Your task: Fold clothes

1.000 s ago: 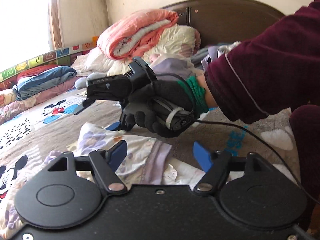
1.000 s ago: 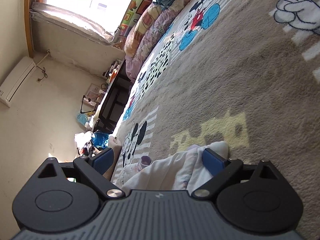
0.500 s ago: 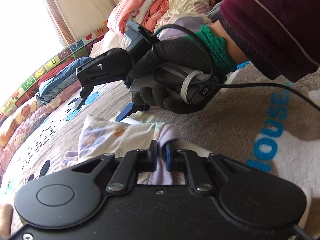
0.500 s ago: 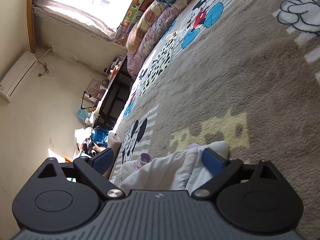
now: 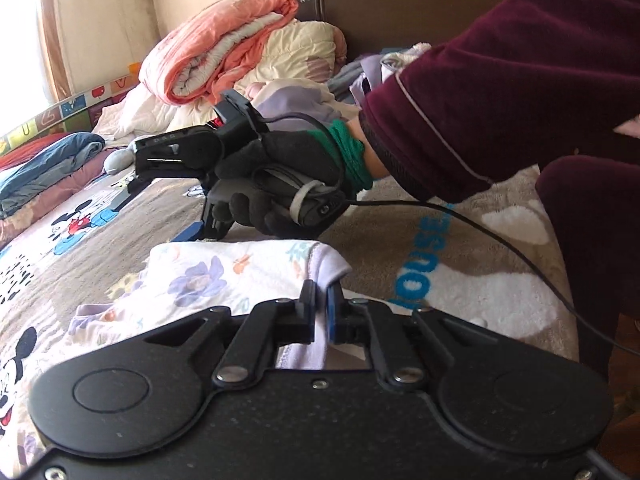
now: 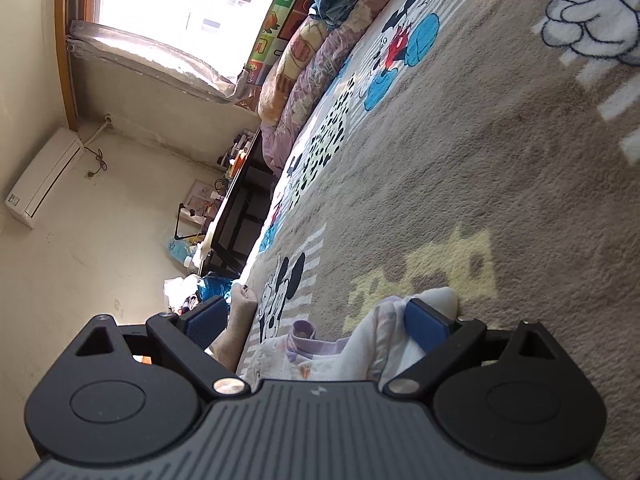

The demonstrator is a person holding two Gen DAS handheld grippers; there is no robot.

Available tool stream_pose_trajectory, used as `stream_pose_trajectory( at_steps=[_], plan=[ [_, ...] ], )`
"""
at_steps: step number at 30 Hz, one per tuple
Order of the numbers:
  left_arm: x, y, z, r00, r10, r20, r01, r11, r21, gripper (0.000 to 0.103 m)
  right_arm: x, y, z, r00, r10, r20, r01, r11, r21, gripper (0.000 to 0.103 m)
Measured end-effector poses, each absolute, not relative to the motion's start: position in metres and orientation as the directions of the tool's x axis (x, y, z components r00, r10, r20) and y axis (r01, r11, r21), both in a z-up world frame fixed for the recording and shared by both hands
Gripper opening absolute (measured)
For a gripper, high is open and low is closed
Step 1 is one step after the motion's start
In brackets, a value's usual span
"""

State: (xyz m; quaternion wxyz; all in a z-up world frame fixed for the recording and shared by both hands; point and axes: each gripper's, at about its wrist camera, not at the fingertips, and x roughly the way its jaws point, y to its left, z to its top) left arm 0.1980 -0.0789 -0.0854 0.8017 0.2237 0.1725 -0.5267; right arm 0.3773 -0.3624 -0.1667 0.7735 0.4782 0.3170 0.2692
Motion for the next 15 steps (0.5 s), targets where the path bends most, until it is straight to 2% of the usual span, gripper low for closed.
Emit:
stream_pose_trajectory(
  at_steps=[6,9,15],
  plan=[
    [0.206,-0.069,-0.085,0.414,-0.765,-0.493,0.907,0.391,0.156,0.002,0.365,-0.363,-0.157,0.660,0.719,-0.220,-0.128,0.396,0.909,0.096],
    [0.205,-0.068,-0.083,0.406,-0.772,-0.488,0.911,0.385,0.148,0.002,0.357,-0.358,-0.150,0.622,0.738,-0.263,-0.142,0.436,0.889,0.096],
    [0.192,-0.073,-0.090,0.339,-0.762,-0.552,0.940,0.300,0.162,0.002,0.351,-0.359,-0.153,0.620,0.724,-0.304,-0.105,0.460,0.882,0.095]
  ],
)
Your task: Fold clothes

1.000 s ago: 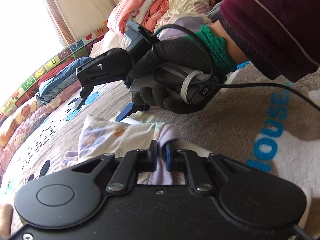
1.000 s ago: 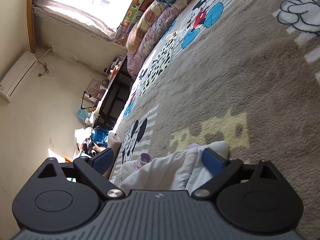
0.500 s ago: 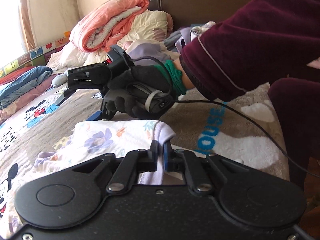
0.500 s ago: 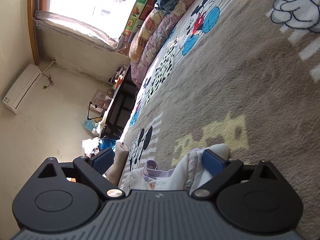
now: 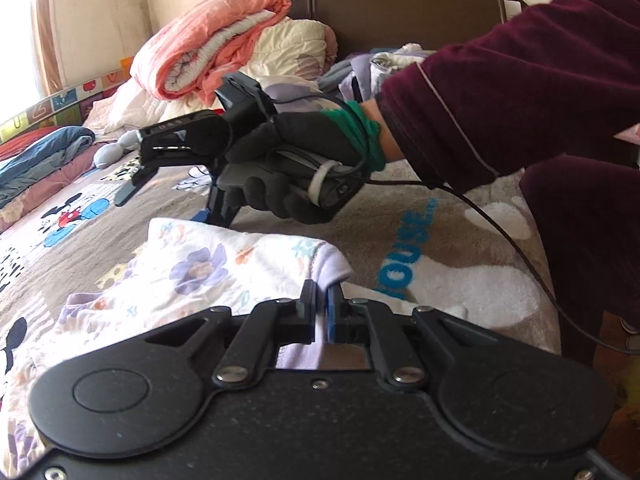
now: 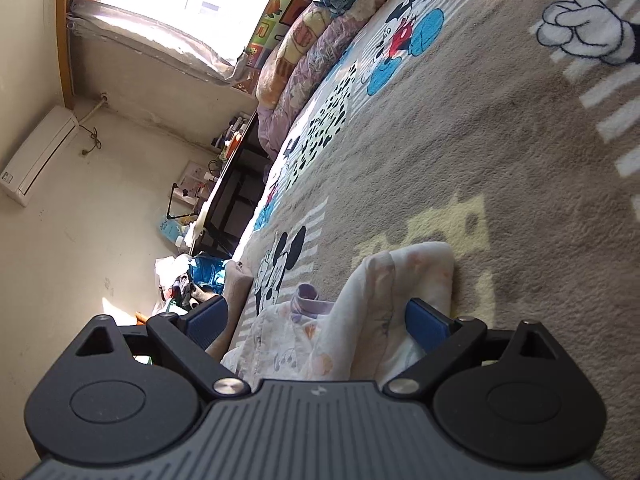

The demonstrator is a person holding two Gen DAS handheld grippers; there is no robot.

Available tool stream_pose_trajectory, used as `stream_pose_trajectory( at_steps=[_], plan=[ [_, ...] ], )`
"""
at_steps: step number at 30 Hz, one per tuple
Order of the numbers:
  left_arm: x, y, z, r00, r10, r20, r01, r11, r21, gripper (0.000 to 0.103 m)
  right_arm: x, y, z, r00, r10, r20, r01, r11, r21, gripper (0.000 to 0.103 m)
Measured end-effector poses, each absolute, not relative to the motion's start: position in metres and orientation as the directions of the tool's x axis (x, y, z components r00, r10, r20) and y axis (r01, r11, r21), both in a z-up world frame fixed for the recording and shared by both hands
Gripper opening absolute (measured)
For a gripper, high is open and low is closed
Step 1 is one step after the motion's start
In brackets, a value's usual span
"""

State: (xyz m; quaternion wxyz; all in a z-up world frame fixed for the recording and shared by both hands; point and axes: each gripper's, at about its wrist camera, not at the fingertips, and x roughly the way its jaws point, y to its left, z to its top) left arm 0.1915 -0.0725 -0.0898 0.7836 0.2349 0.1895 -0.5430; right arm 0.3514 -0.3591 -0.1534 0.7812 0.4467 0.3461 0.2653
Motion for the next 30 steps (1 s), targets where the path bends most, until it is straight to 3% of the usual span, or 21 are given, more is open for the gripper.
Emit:
stream_pose_trajectory(
  at_steps=[10,21,25,30],
  plan=[
    [0.189,-0.078,-0.102,0.295,-0.738,-0.607,0.955,0.257,0.151,0.002,0.359,-0.359,-0.159,0.655,0.694,-0.298,-0.055,0.438,0.897,0.096],
    [0.185,-0.088,-0.103,0.299,-0.739,-0.604,0.953,0.260,0.154,0.002,0.359,-0.343,-0.150,0.642,0.668,-0.377,-0.074,0.544,0.836,0.095],
    [0.178,-0.093,-0.107,0.232,-0.749,-0.621,0.972,0.201,0.120,0.022,0.359,-0.341,-0.146,0.645,0.658,-0.388,-0.078,0.562,0.824,0.095],
    [0.190,-0.068,-0.085,0.221,-0.837,-0.500,0.968,0.250,0.010,0.022,0.354,-0.341,-0.140,0.654,0.648,-0.392,-0.092,0.581,0.808,0.095]
  ],
)
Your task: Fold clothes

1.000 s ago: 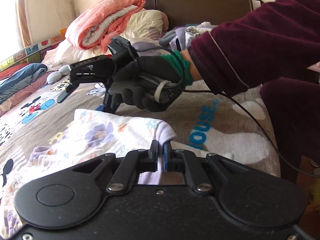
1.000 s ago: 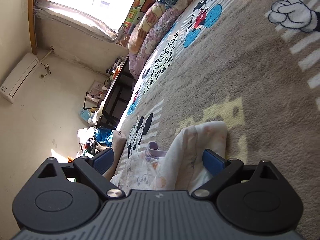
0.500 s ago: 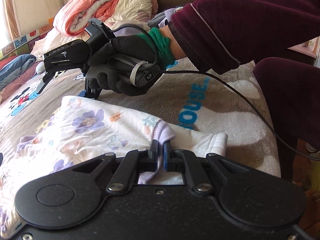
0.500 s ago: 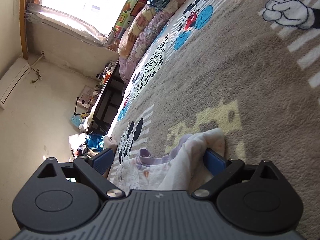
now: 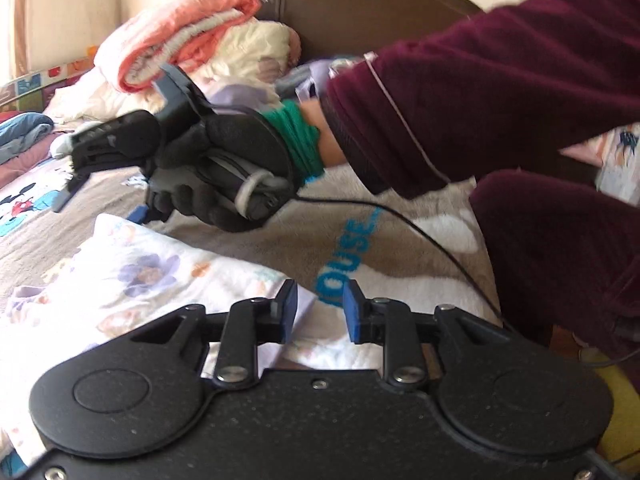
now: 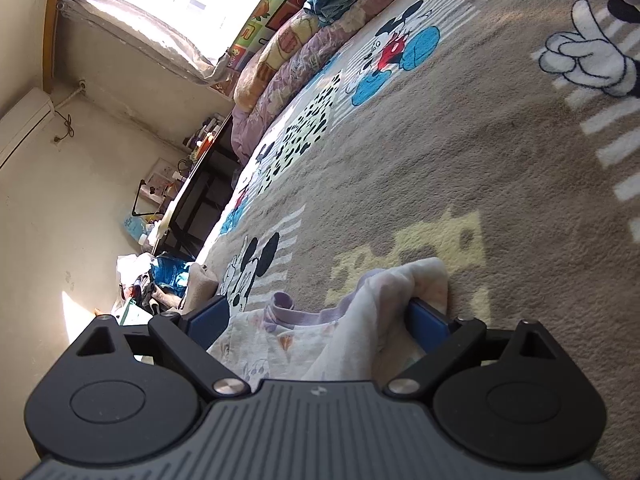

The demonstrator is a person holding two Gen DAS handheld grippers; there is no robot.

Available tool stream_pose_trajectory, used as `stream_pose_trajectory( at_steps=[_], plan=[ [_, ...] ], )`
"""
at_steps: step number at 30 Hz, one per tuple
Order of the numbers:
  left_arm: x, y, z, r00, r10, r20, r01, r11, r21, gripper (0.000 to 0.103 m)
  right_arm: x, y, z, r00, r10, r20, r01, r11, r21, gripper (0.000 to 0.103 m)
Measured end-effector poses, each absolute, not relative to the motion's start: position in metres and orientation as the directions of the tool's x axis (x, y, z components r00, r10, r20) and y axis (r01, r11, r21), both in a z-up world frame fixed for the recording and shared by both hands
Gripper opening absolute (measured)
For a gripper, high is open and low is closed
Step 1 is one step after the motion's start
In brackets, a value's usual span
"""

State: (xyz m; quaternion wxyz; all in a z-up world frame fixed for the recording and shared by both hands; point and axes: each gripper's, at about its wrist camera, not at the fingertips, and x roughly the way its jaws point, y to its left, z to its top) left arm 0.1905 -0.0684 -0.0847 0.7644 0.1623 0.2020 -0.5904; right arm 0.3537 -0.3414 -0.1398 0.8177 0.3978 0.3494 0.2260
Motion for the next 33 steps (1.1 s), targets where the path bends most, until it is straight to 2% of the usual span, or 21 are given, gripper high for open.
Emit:
stream_pose_trajectory(
  at_steps=[2,5,8,10,12,16,23,26,29,30,31,32,33],
  plan=[
    [0.205,-0.062,-0.082,0.321,-0.834,-0.449,0.929,0.369,-0.020,0.022,0.352,-0.341,-0.138,0.652,0.647,-0.395,-0.097,0.588,0.803,0.094],
    [0.214,-0.079,-0.096,0.458,-0.736,-0.498,0.863,0.502,0.051,0.022,0.349,-0.342,-0.133,0.655,0.641,-0.401,-0.101,0.600,0.794,0.094],
    [0.209,-0.099,-0.113,0.474,-0.676,-0.564,0.863,0.483,0.146,0.022,0.343,-0.344,-0.124,0.668,0.615,-0.418,-0.109,0.637,0.763,0.094],
    [0.208,-0.100,-0.112,0.479,-0.671,-0.566,0.860,0.487,0.152,0.022,0.335,-0.347,-0.112,0.696,0.578,-0.426,-0.134,0.688,0.713,0.087],
    [0.211,-0.097,-0.108,0.473,-0.681,-0.559,0.861,0.493,0.129,0.022,0.327,-0.351,-0.101,0.720,0.573,-0.391,-0.170,0.692,0.701,0.083],
    [0.213,-0.096,-0.110,0.466,-0.678,-0.568,0.863,0.489,0.126,0.022,0.323,-0.355,-0.095,0.703,0.664,-0.256,-0.260,0.574,0.776,0.083],
    [0.212,-0.100,-0.113,0.446,-0.673,-0.590,0.871,0.479,0.112,0.022,0.352,-0.340,-0.132,0.653,0.674,-0.345,-0.188,0.586,0.788,0.080],
    [0.214,-0.099,-0.113,0.434,-0.675,-0.596,0.873,0.478,0.094,0.022,0.359,-0.335,-0.148,0.633,0.684,-0.363,-0.189,0.592,0.784,0.071],
    [0.216,-0.098,-0.113,0.425,-0.675,-0.603,0.875,0.476,0.083,0.022,0.364,-0.332,-0.159,0.617,0.691,-0.377,-0.191,0.596,0.780,0.057],
    [0.217,-0.098,-0.114,0.423,-0.674,-0.605,0.875,0.478,0.079,0.022,0.365,-0.333,-0.164,0.617,0.687,-0.382,-0.181,0.597,0.781,0.045],
    [0.217,-0.099,-0.115,0.421,-0.673,-0.608,0.875,0.479,0.076,0.022,0.366,-0.335,-0.169,0.619,0.682,-0.389,-0.167,0.599,0.783,0.029],
    [0.218,-0.099,-0.115,0.419,-0.673,-0.609,0.874,0.480,0.072,0.022,0.365,-0.337,-0.173,0.626,0.671,-0.397,-0.143,0.600,0.787,0.020],
    [0.218,-0.099,-0.115,0.418,-0.674,-0.609,0.874,0.481,0.068,0.022,0.365,-0.340,-0.177,0.633,0.659,-0.406,-0.117,0.600,0.792,0.003]
  ],
)
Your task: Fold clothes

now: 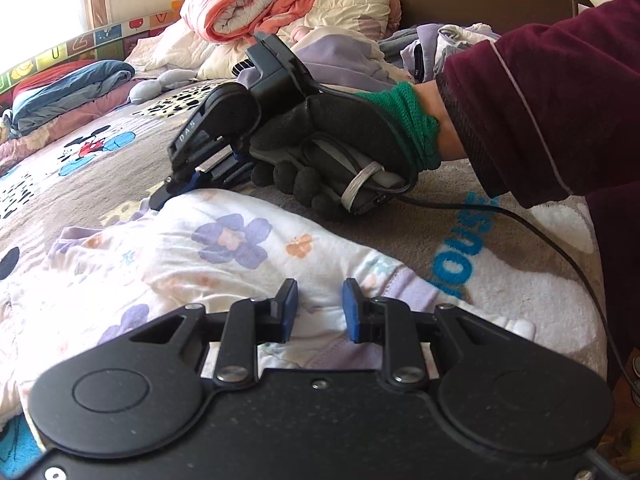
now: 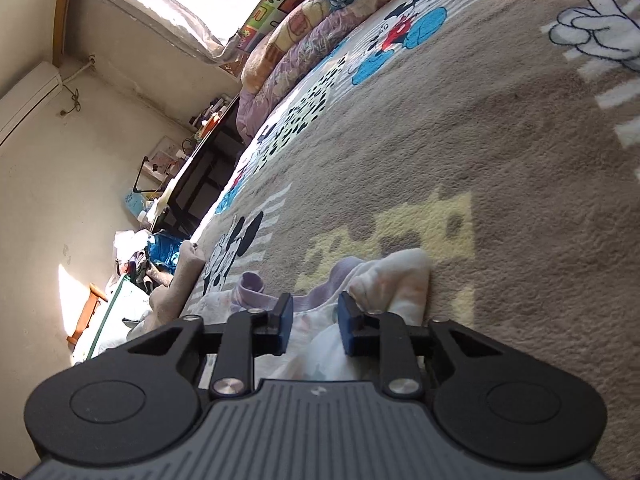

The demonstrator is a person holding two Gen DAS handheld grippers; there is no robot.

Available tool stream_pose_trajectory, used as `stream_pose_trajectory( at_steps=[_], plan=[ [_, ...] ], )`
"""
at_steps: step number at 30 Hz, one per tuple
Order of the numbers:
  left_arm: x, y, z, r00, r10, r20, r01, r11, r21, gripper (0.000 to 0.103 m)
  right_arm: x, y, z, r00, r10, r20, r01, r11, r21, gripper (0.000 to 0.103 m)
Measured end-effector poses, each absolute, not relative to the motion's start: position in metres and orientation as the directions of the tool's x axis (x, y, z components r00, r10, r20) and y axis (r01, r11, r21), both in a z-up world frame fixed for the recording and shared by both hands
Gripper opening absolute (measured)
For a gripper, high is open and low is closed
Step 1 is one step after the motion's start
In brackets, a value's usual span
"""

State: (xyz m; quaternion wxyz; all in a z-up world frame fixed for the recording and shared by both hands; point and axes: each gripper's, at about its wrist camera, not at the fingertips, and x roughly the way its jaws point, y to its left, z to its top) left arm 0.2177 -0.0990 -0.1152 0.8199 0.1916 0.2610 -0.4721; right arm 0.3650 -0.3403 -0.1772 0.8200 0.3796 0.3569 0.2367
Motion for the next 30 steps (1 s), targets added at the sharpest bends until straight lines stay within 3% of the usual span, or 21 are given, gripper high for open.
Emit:
stream_pose_trajectory(
  at_steps=[2,3,5,6,7,9,14,17,18,21,26,28,30],
  plan=[
    [0.218,-0.097,-0.115,0.418,-0.677,-0.606,0.871,0.487,0.057,0.022,0.361,-0.345,-0.176,0.652,0.646,-0.396,-0.107,0.596,0.796,0.000],
    [0.218,-0.097,-0.115,0.419,-0.677,-0.605,0.870,0.490,0.054,0.022,0.358,-0.346,-0.172,0.665,0.642,-0.382,-0.116,0.595,0.796,0.004],
    [0.217,-0.097,-0.115,0.420,-0.676,-0.605,0.868,0.493,0.052,0.022,0.347,-0.348,-0.157,0.697,0.634,-0.336,-0.157,0.591,0.791,0.032],
    [0.217,-0.097,-0.115,0.421,-0.676,-0.605,0.868,0.494,0.052,0.022,0.340,-0.350,-0.148,0.711,0.634,-0.303,-0.176,0.578,0.797,0.057],
    [0.217,-0.097,-0.115,0.421,-0.676,-0.605,0.867,0.495,0.051,0.022,0.334,-0.351,-0.140,0.724,0.625,-0.290,-0.186,0.582,0.791,0.068],
    [0.217,-0.097,-0.115,0.421,-0.675,-0.605,0.866,0.497,0.049,0.022,0.323,-0.350,-0.123,0.734,0.614,-0.289,-0.214,0.613,0.761,0.069],
    [0.218,-0.096,-0.115,0.419,-0.675,-0.607,0.864,0.501,0.040,0.023,0.306,-0.344,-0.105,0.699,0.639,-0.320,-0.284,0.659,0.696,0.063],
    [0.219,-0.096,-0.115,0.415,-0.676,-0.609,0.864,0.502,0.033,0.023,0.309,-0.336,-0.119,0.670,0.618,-0.411,-0.238,0.703,0.671,0.059],
    [0.220,-0.095,-0.115,0.414,-0.676,-0.609,0.865,0.502,0.031,0.023,0.311,-0.334,-0.131,0.661,0.613,-0.433,-0.207,0.703,0.680,0.053],
    [0.221,-0.094,-0.115,0.410,-0.678,-0.610,0.864,0.502,0.023,0.023,0.314,-0.335,-0.147,0.662,0.612,-0.432,-0.155,0.677,0.720,0.050],
    [0.221,-0.095,-0.114,0.406,-0.678,-0.613,0.865,0.502,0.017,0.023,0.313,-0.334,-0.158,0.672,0.586,-0.453,-0.121,0.690,0.714,0.029],
    [0.218,-0.094,-0.113,0.406,-0.677,-0.614,0.866,0.499,0.024,0.023,0.314,-0.337,-0.159,0.671,0.576,-0.467,-0.100,0.694,0.713,0.016],
    [0.215,-0.092,-0.113,0.404,-0.677,-0.615,0.870,0.492,0.030,0.023,0.314,-0.334,-0.154,0.669,0.555,-0.494,-0.094,0.723,0.685,0.014]
  ],
)
